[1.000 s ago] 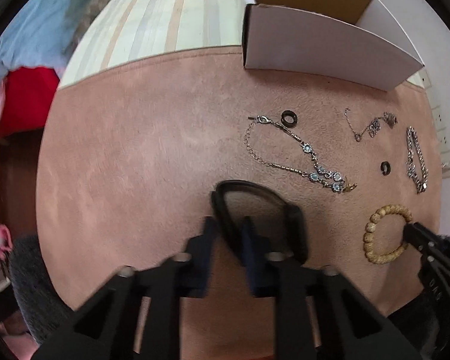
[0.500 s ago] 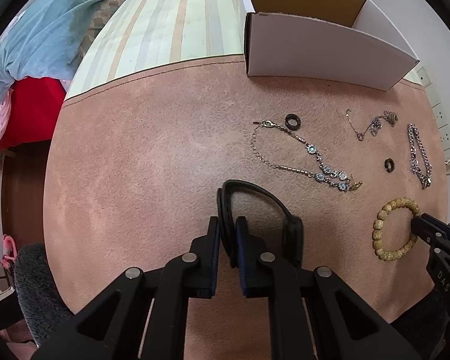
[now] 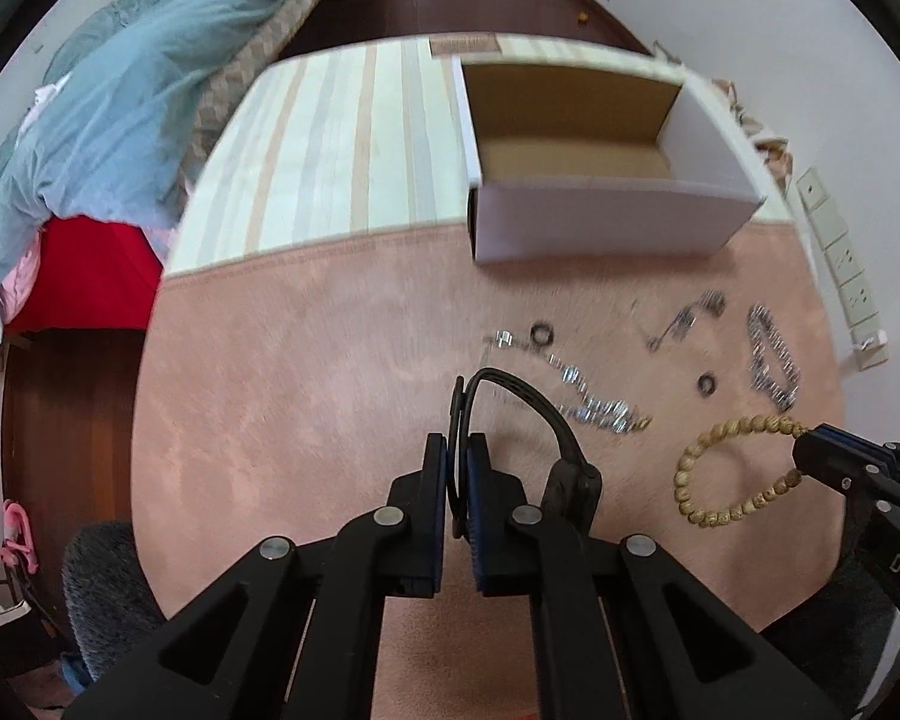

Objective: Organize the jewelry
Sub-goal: 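Carry the watch band and bead bracelet into the white box and release both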

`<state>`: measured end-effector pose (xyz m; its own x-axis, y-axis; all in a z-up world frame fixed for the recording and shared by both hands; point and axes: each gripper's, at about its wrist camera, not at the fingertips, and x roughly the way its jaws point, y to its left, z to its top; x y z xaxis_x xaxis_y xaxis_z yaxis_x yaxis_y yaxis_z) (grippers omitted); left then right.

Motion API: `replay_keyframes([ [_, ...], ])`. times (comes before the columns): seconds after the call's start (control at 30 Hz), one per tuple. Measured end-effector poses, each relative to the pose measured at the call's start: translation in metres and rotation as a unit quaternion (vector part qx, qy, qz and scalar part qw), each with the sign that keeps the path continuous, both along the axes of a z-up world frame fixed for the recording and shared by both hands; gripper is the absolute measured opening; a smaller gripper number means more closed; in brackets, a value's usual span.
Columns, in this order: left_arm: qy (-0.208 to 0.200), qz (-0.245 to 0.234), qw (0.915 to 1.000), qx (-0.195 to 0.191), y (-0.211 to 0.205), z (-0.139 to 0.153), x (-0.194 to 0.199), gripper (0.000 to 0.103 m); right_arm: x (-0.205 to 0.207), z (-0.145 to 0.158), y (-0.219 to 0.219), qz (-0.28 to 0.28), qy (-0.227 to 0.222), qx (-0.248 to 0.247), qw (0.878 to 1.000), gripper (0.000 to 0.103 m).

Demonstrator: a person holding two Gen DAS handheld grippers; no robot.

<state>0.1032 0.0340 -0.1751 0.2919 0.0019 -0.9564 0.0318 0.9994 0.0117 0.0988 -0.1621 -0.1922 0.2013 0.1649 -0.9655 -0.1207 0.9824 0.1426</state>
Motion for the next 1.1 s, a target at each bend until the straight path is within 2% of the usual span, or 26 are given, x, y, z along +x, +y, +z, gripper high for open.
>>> replay_keyframes([
  [0.3, -0.064, 0.005, 0.9976, -0.028, 0.003, 0.066, 0.035, 0.004, 0.038, 0.079, 0.013, 0.017, -0.071, 0.044, 0.996, 0.009],
  [0.5, -0.071, 0.007, 0.9962, -0.050, 0.006, 0.079, 0.075, 0.004, 0.090, 0.107, 0.021, 0.029, -0.105, 0.046, 0.993, 0.009],
  [0.67, -0.045, 0.010, 0.9960, -0.076, 0.005, 0.067, 0.113, 0.004, 0.137, 0.101, 0.024, 0.028, -0.088, 0.060, 0.994, 0.009],
  [0.8, -0.022, 0.014, 0.9949, -0.098, 0.005, 0.055, 0.139, 0.004, 0.166, 0.081, 0.023, 0.021, -0.062, 0.065, 0.996, 0.009],
  [0.93, -0.001, 0.019, 0.9943, -0.105, 0.001, 0.046, 0.164, 0.013, 0.189, 0.060, 0.020, 0.014, -0.026, 0.086, 0.996, 0.009],
  [1.03, 0.015, 0.020, 0.9938, -0.109, -0.001, 0.039, 0.177, 0.015, 0.201, 0.048, 0.019, 0.018, 0.003, 0.102, 0.995, 0.010],
  [1.07, 0.017, 0.024, 0.9941, -0.105, -0.001, 0.038, 0.181, 0.017, 0.205, 0.043, 0.017, 0.015, 0.013, 0.103, 0.994, 0.011],
  [1.1, 0.016, 0.025, 0.9946, -0.100, 0.000, 0.038, 0.184, 0.033, 0.207, 0.041, 0.015, 0.012, 0.017, 0.102, 0.995, 0.013],
])
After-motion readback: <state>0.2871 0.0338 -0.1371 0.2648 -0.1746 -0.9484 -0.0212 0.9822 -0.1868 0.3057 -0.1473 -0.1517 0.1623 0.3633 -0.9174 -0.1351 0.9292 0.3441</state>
